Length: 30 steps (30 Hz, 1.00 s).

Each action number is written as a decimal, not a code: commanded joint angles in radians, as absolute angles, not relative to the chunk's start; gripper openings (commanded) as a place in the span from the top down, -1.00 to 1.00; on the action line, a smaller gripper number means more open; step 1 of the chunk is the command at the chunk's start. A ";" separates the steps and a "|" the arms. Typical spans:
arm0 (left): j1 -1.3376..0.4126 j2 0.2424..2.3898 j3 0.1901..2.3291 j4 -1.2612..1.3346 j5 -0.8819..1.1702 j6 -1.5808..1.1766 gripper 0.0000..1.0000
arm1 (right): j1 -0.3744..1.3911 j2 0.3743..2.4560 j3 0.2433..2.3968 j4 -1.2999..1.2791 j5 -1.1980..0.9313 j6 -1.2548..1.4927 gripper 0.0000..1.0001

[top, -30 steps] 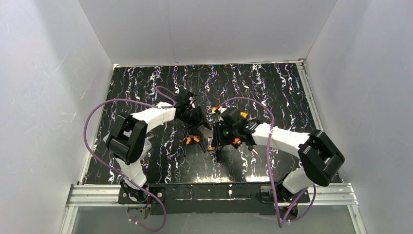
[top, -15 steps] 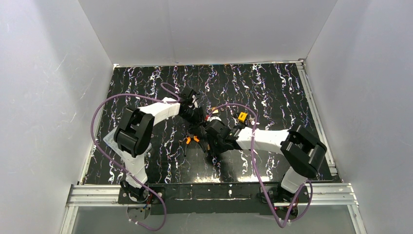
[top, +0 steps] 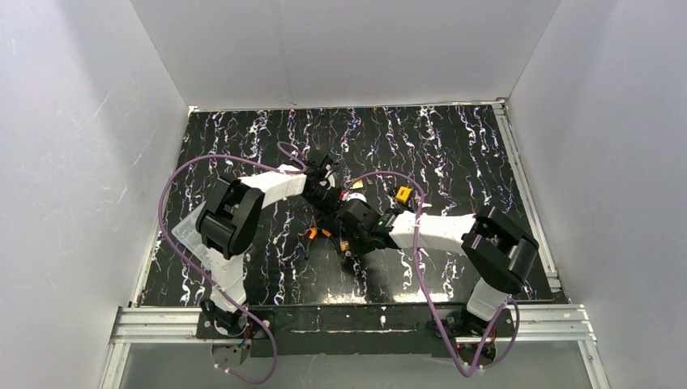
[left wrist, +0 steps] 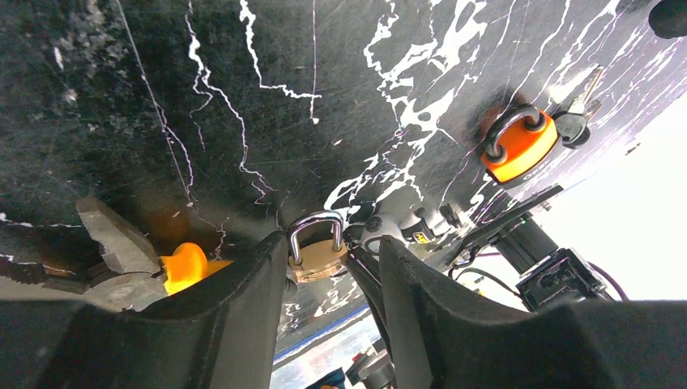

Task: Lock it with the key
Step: Remove the key from the lock.

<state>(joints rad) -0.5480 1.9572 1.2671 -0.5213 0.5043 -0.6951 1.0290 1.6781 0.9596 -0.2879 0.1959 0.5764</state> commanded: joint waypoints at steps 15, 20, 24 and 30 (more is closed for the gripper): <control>-0.576 1.980 1.291 -0.600 0.438 -0.642 0.38 | 1.014 1.627 0.875 -0.214 0.169 0.604 0.97; -0.602 2.007 1.315 -0.640 0.361 -0.602 0.42 | 0.987 1.626 0.855 -0.191 0.136 0.617 0.97; -0.621 2.014 1.312 -0.651 0.298 -0.602 0.46 | 0.962 1.605 0.830 -0.171 0.109 0.625 0.97; -0.628 1.989 1.284 -0.603 0.234 -0.645 0.73 | 0.903 1.564 0.786 -0.117 0.018 0.649 0.97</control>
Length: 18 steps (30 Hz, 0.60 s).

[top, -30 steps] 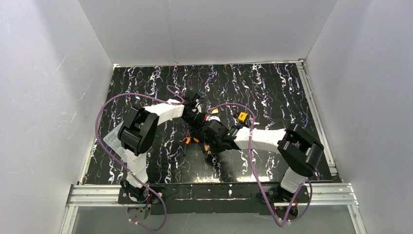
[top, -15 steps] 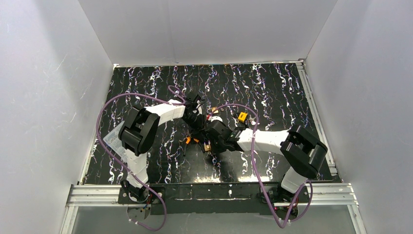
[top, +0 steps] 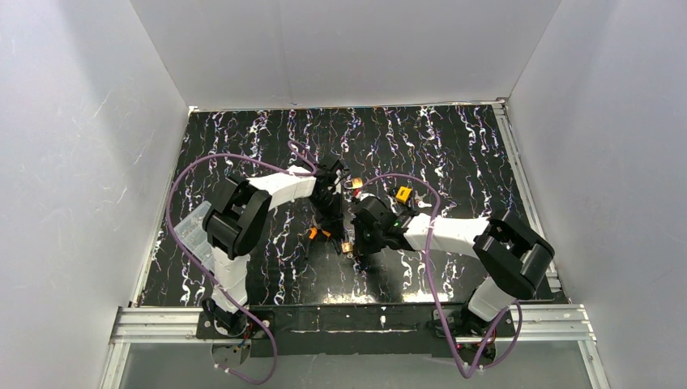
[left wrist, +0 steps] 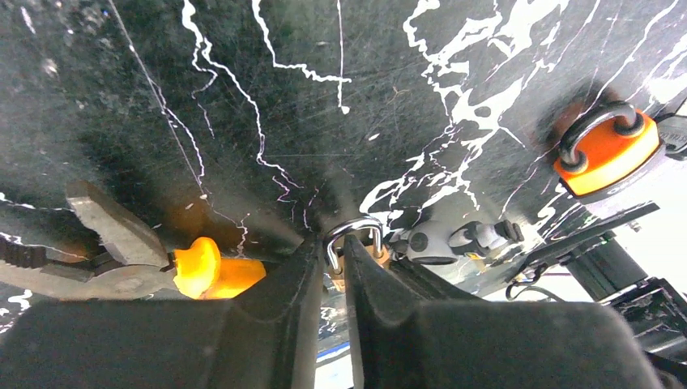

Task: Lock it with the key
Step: Remove the key from the lock.

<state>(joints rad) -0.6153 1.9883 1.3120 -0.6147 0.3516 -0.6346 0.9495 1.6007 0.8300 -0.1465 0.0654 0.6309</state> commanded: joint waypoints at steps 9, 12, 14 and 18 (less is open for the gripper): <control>-0.630 1.896 1.238 -0.497 0.219 -0.711 1.00 | 0.862 1.542 0.743 -0.081 -0.064 0.662 0.97; -0.630 1.871 1.230 -0.490 0.200 -0.724 1.00 | 0.862 1.528 0.744 -0.083 -0.068 0.665 0.97; -0.630 1.857 1.223 -0.498 0.166 -0.738 1.00 | 0.862 1.509 0.748 -0.095 -0.066 0.666 0.97; -0.618 1.827 1.215 -0.510 0.108 -0.795 1.00 | 0.862 1.450 0.746 -0.122 -0.058 0.668 0.97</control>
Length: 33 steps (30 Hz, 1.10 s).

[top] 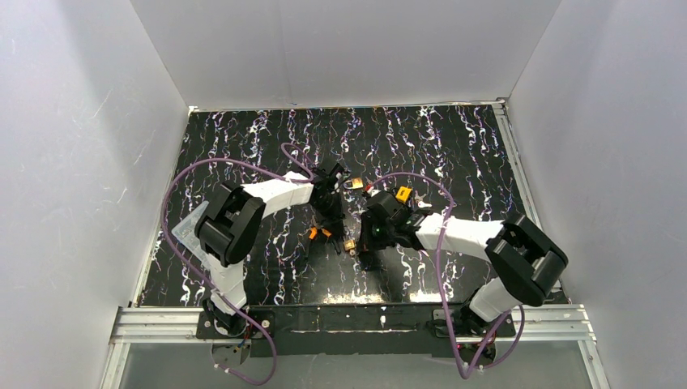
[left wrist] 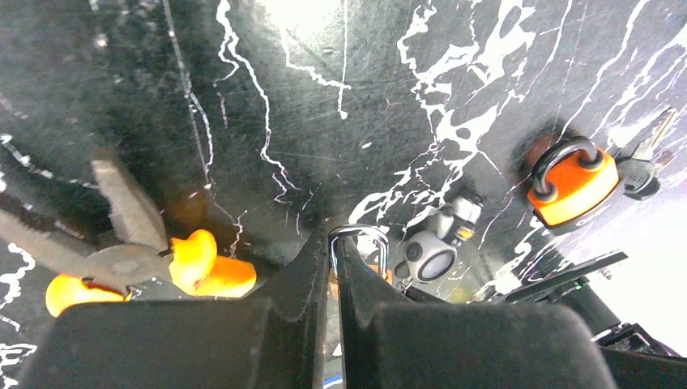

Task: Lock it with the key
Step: Remove the key from the lock, then place the lock at the center of the board.

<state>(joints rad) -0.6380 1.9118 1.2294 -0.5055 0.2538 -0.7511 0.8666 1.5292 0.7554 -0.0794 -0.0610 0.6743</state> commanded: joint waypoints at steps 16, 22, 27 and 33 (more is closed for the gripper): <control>-0.514 1.722 1.172 -0.377 0.170 -1.045 1.00 | 0.867 1.362 0.694 -0.136 -0.047 0.704 0.97; -0.527 1.769 1.248 -0.435 0.225 -0.907 1.00 | 0.865 1.363 0.747 -0.177 -0.007 0.694 0.97; -0.564 1.836 1.296 -0.511 0.245 -0.812 1.00 | 0.856 1.410 0.807 -0.211 -0.006 0.683 0.97; -0.609 1.914 1.314 -0.525 0.270 -0.774 1.00 | 0.856 1.436 0.831 -0.214 -0.006 0.689 0.95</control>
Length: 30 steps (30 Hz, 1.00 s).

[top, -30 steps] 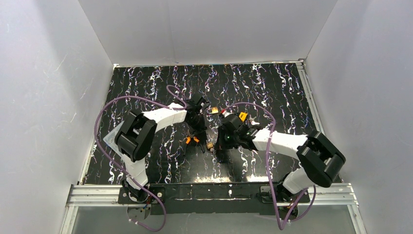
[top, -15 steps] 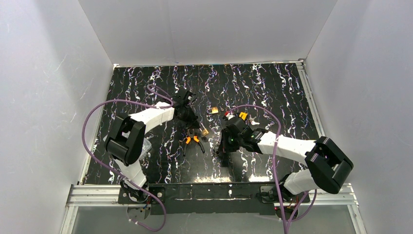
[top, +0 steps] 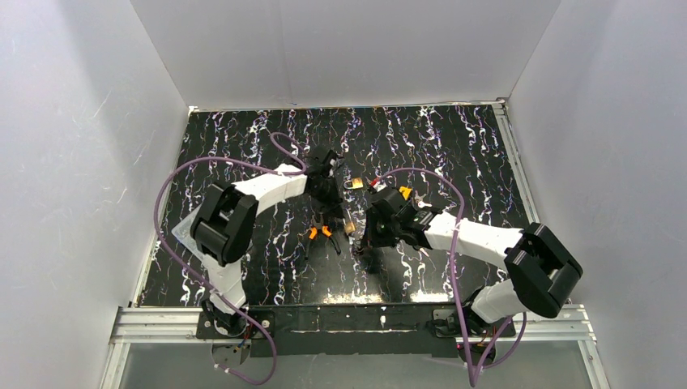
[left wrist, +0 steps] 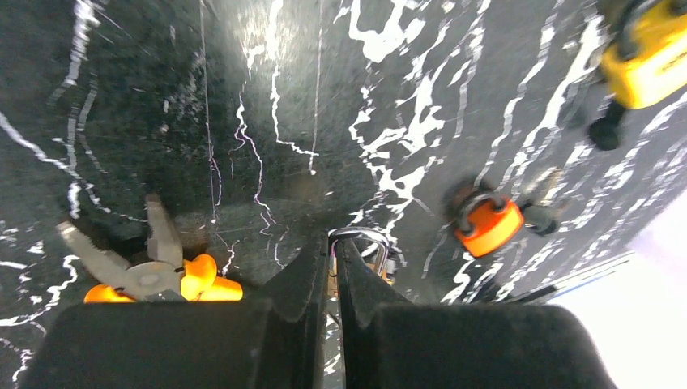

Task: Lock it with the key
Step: Place the lock at the center of the board, then reset both arms

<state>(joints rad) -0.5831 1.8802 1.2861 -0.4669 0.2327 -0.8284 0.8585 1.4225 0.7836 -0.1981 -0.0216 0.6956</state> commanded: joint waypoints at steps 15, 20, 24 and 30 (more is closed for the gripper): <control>-0.615 1.874 1.400 -0.596 0.238 -0.675 0.00 | 0.852 1.327 0.886 -0.306 0.040 0.648 -0.13; -0.615 1.774 1.437 -0.634 0.203 -0.602 -0.94 | 0.806 1.230 0.955 -0.382 0.043 0.627 -0.32; -0.614 1.674 1.461 -0.662 0.165 -0.540 -0.97 | 0.740 1.146 1.017 -0.442 0.037 0.614 -0.39; -0.601 1.513 1.505 -0.715 0.067 -0.472 -0.96 | 0.640 1.026 1.113 -0.519 0.052 0.595 -0.47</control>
<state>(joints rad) -0.6137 1.6368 1.4651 -0.6512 0.1573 -0.5439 0.6871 1.0943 1.0277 -0.4465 0.0277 0.6248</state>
